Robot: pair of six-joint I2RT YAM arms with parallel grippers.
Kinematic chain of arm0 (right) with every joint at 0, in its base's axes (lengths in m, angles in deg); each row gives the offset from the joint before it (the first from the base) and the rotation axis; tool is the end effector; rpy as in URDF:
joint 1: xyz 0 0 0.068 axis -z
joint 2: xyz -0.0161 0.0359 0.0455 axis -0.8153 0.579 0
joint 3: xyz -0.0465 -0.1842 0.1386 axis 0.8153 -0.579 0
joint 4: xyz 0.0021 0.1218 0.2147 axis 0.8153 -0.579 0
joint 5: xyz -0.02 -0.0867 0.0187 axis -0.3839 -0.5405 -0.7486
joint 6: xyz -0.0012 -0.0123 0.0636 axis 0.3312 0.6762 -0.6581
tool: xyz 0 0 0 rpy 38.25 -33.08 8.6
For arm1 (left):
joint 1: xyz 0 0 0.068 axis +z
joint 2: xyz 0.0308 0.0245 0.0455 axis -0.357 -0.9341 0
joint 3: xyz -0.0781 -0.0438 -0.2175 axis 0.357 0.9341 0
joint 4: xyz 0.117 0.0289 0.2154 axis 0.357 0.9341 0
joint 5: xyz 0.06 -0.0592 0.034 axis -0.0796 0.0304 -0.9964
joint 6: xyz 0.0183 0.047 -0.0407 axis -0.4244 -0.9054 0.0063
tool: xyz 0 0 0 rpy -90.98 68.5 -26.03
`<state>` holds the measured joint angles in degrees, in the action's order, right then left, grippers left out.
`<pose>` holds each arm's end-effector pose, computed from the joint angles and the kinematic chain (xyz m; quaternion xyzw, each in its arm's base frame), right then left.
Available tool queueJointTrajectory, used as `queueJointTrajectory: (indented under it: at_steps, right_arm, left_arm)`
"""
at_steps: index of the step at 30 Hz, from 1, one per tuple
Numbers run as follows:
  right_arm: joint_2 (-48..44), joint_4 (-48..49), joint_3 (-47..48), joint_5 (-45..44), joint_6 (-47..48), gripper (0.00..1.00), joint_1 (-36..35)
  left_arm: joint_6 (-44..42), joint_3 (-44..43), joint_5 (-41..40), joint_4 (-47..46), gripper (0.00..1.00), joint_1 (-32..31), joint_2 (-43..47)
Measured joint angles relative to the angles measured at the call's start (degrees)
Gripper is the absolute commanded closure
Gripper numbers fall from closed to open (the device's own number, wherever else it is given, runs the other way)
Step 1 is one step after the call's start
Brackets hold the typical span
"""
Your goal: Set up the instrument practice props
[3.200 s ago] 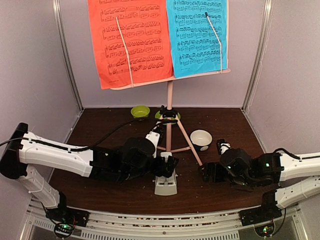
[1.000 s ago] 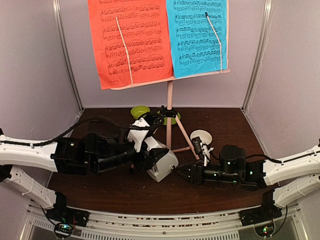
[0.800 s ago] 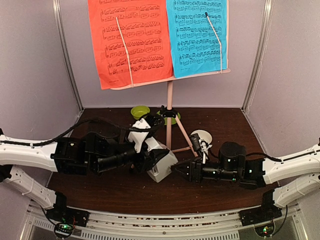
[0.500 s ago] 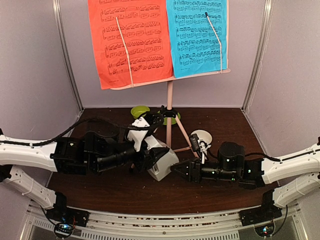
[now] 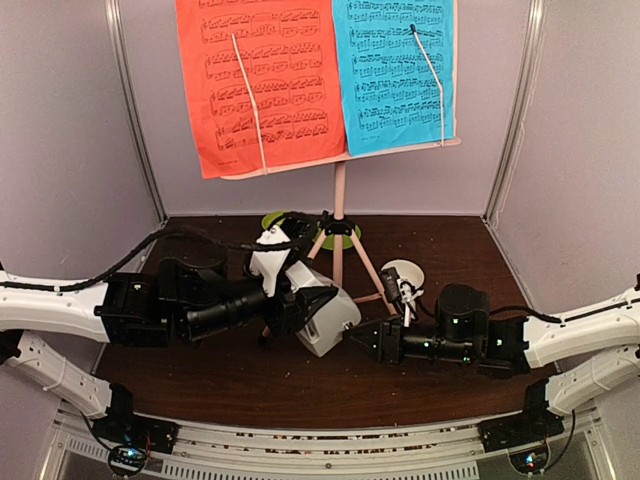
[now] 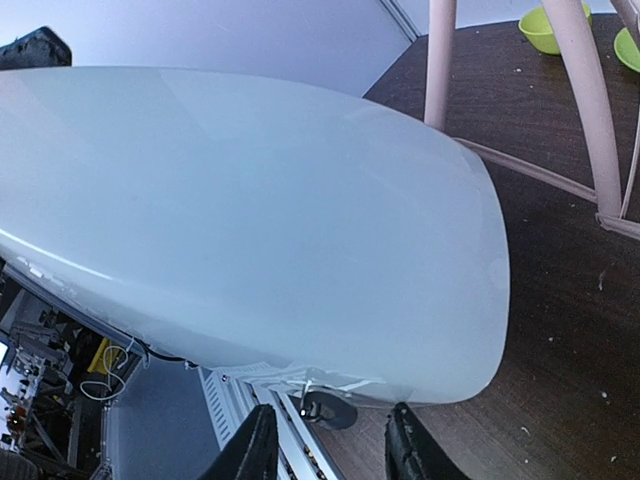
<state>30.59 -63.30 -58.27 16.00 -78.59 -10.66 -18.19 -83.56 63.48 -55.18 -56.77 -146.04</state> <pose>0.1078 0.2532 0.1974 -0.2111 0.7565 0.5304 0.3191 0.0828 -0.2899 0.3121 0.3354 0.6965 -0.3095 0.5536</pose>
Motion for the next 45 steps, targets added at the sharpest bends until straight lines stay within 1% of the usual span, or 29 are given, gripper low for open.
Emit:
queueJointTrajectory:
  at_steps: [7, 10, 18, 21, 24, 29, 34, 42, 45]
  right_arm:
    - [-1.51, -1.33, 0.92, 0.26, 0.98, 0.80, -0.09]
    - [-2.51, -2.89, 1.09, 0.39, 1.95, 0.83, -0.11]
    - [-2.71, -8.96, 4.00, 0.48, 5.38, 0.80, -0.39]
    - [-2.49, -10.62, 5.01, 0.63, 6.38, 0.74, -0.48]
    - [-1.70, -11.80, 6.16, 0.85, 7.13, 0.74, -0.85]
    - [-0.55, -12.81, 7.13, 0.76, 7.72, 0.82, -1.31]
    - [-0.39, -14.82, 7.91, -0.42, 7.85, 1.00, -1.62]
    - [-0.39, -14.84, 8.50, -2.16, 4.98, 1.00, -1.77]
    - [-0.39, -14.38, 8.52, -2.71, 4.31, 0.87, -1.77]
  left_arm:
    - [-0.37, 0.00, 0.17, -0.04, 1.00, 0.00, 0.00]
    - [-0.35, 0.00, -0.09, -0.55, 1.00, 0.00, 0.00]
    - [-0.31, 0.00, -0.26, -0.83, 1.00, -0.04, 0.00]
    - [-0.22, 0.00, -0.44, -0.85, 1.00, -0.04, 0.02]
    - [-0.09, 0.00, -0.83, -0.79, 1.00, -0.04, 0.02]
    - [0.04, 0.00, -1.18, -0.74, 1.00, -0.04, 0.02]
    - [0.04, 0.00, -2.32, -0.72, 1.00, -0.04, 0.00]
    - [0.04, -0.28, -4.22, -0.90, 1.00, -0.04, -0.26]
    - [0.07, -0.55, -4.63, -1.40, 1.00, -0.04, -0.55]
